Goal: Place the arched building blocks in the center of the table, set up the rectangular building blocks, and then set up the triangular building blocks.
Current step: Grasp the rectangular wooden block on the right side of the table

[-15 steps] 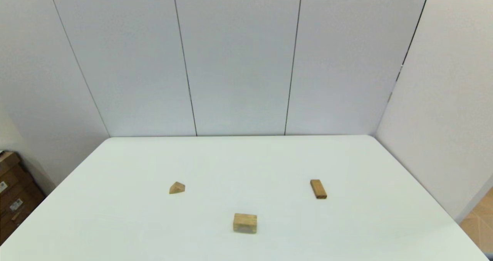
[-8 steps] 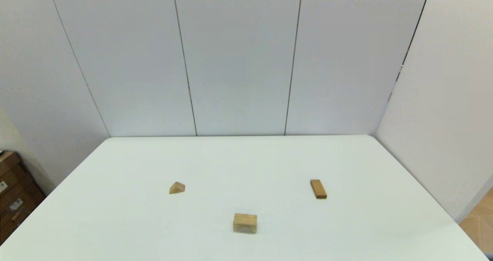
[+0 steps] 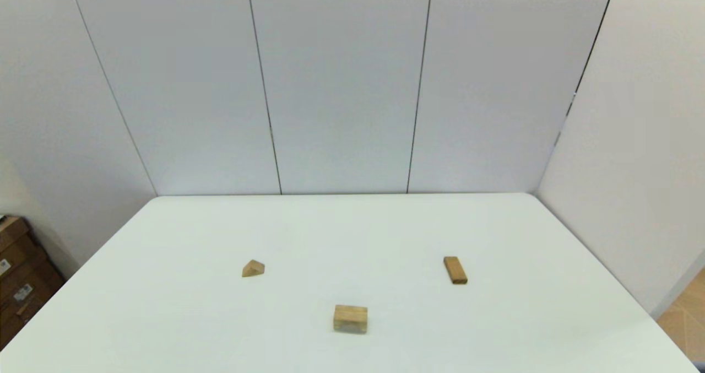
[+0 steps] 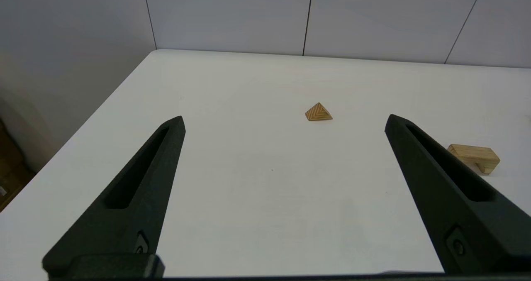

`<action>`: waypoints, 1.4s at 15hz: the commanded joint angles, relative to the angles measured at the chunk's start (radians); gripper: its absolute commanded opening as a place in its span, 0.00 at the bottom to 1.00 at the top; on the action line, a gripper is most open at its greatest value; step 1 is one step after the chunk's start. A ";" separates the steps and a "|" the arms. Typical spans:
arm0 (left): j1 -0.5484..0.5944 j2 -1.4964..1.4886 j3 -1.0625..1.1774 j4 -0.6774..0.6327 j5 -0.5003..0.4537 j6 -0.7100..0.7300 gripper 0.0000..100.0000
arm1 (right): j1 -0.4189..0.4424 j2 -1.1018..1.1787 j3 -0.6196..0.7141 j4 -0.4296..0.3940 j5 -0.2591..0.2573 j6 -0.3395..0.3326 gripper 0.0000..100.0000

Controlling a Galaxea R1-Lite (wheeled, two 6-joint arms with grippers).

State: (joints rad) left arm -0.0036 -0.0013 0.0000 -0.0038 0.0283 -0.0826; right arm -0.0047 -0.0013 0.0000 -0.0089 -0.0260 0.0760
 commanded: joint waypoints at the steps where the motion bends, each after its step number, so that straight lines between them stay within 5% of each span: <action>1: -0.001 0.001 0.000 -0.001 0.001 0.000 1.00 | 0.000 0.001 0.000 0.000 -0.002 0.001 1.00; 12: -0.001 0.001 0.000 -0.001 0.001 0.000 1.00 | -0.003 0.165 -0.026 0.046 0.001 -0.012 1.00; 17: 0.001 0.001 0.000 -0.001 0.002 0.000 1.00 | -0.012 0.360 -0.222 0.127 0.009 -0.002 1.00; 21: -0.001 0.001 0.000 -0.001 0.001 -0.002 1.00 | -0.026 0.793 -0.535 0.130 0.000 -0.001 1.00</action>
State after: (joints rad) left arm -0.0036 -0.0013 0.0000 -0.0038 0.0287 -0.0826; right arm -0.0183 0.4570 -0.3170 0.1145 -0.0200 0.0736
